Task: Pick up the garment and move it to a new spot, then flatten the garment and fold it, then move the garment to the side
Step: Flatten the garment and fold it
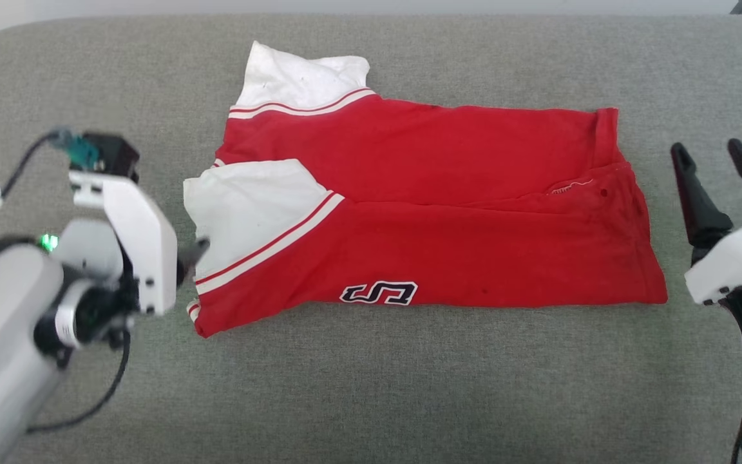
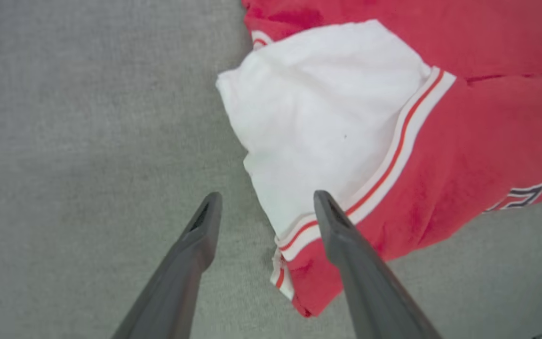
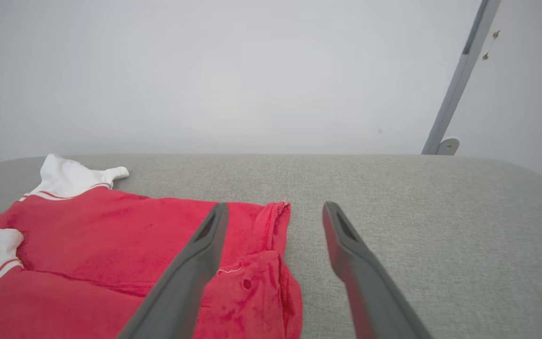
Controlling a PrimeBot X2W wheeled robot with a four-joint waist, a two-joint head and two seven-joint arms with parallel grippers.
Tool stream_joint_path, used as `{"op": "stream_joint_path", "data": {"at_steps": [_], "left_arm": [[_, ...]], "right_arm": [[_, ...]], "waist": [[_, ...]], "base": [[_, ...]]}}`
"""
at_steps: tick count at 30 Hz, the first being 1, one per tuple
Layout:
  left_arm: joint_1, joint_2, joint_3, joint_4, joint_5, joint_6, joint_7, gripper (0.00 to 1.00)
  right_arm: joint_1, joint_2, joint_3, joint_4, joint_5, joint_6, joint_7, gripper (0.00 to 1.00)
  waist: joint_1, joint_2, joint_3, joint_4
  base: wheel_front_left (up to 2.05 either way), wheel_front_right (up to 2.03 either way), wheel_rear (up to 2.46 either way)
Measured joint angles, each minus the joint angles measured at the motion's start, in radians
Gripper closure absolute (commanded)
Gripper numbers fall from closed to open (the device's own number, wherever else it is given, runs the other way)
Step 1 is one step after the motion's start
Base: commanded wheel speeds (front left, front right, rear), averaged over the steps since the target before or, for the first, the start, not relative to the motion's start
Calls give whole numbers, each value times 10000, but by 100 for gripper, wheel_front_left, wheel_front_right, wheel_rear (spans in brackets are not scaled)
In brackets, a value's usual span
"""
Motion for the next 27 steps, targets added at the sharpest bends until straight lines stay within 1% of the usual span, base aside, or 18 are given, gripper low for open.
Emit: {"op": "stream_joint_path", "data": {"at_steps": [3,6,9,13,15,20,23,27], "left_arm": [[715,441,2,-1039,-88,608,113,0],[1254,740,19,-1885,-261,1118,150,0],[1774,924,44,-2362,-397,1536,146,0],[2227,1026,12,-2543,-466,1912,100,0],[2366,1043,2,-2514,-451,2019,46,0],[2441,907,27,-1977,-500,1954,-198,0],[2430,639,100,-1384,-606,1852,-291,0],[2314,320,140,-723,-809,1532,-303,0]], "right_arm": [[297,255,-242,-474,-282,0,-598,0],[526,447,-410,-878,-531,0,-1208,0],[727,675,-474,-1070,-706,0,-1682,0],[934,984,-535,-1308,-884,0,-2113,0],[1030,1068,-489,-1375,-947,0,-2180,0],[1272,1358,-439,-1475,-922,0,-2138,0],[1365,1398,-336,-1494,-897,0,-1916,0],[1512,1430,-201,-1452,-763,0,-1436,0]], "waist": [[0,0,-79,-40],[0,0,-118,-111],[0,0,-154,-209],[0,0,-167,-371],[0,0,-138,-461],[0,0,-22,-666],[0,0,44,-769],[0,0,114,-866]], "base": [[0,0,0],[0,0,0],[0,0,0],[0,0,0],[0,0,0],[0,0,0],[0,0,0],[0,0,0]]}}
